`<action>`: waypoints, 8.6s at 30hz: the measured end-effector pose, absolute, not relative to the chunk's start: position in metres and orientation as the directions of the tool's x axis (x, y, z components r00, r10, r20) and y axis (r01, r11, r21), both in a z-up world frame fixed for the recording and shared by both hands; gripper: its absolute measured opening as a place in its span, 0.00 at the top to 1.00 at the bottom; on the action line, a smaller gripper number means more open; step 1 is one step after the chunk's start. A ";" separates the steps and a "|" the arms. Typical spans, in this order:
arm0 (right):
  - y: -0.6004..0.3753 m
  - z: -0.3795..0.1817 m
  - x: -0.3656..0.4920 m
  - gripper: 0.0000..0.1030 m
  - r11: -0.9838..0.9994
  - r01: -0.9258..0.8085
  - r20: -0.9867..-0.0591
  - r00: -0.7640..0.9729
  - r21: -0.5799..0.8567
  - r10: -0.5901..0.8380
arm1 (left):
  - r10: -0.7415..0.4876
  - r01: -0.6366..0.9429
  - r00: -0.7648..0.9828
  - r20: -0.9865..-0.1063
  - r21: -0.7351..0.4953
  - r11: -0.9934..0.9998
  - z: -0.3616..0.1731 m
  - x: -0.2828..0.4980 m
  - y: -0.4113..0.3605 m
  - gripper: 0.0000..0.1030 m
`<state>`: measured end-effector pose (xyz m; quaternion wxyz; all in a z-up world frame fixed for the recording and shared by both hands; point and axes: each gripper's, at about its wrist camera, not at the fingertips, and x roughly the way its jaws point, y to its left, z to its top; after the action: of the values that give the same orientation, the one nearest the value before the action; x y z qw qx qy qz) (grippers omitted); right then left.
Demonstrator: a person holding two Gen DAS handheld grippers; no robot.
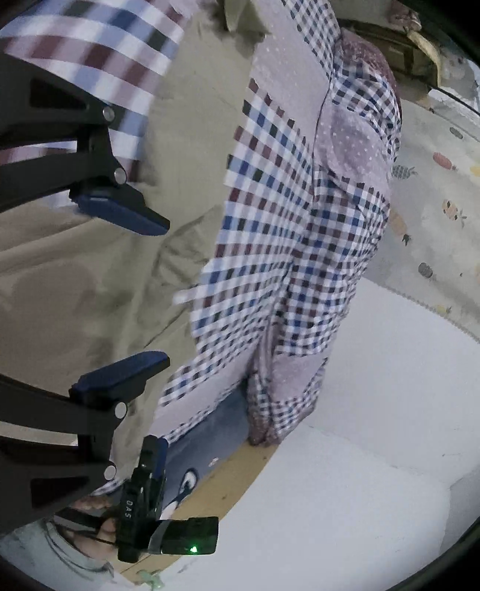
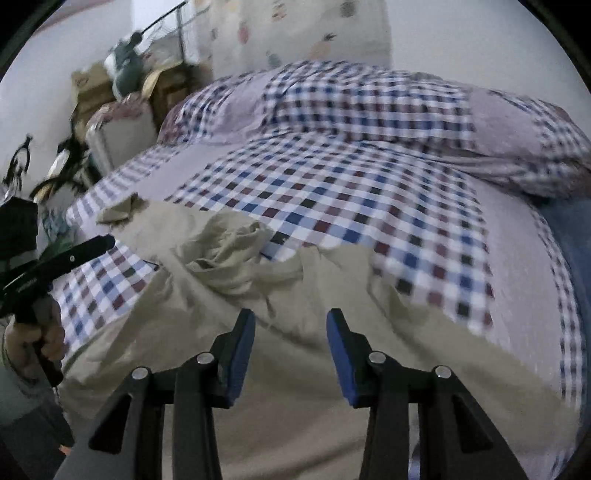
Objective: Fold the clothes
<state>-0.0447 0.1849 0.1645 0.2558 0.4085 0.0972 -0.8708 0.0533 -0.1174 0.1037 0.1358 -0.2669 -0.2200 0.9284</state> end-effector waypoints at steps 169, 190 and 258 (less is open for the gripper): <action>0.296 0.206 0.011 0.25 -0.986 0.106 -0.710 -0.684 0.126 -0.164 | -0.208 0.649 -0.745 -0.634 -0.617 -0.445 0.168 0.058 -0.650 0.12; 0.427 0.240 0.266 0.25 -0.925 -0.024 -0.565 -0.798 0.379 -0.211 | -0.058 0.101 -0.993 -0.107 -0.459 -0.883 0.431 0.346 -0.381 0.12; 0.274 0.091 0.234 0.56 -0.915 -0.011 -0.682 -0.670 0.404 -0.293 | 0.006 0.345 -0.521 -0.853 -0.217 -0.913 0.051 0.315 -0.184 0.99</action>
<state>0.2337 0.2740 0.0906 0.0790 0.3982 -0.1906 -0.8938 0.3145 -0.1844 0.0513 -0.0994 -0.4790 -0.1828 0.8528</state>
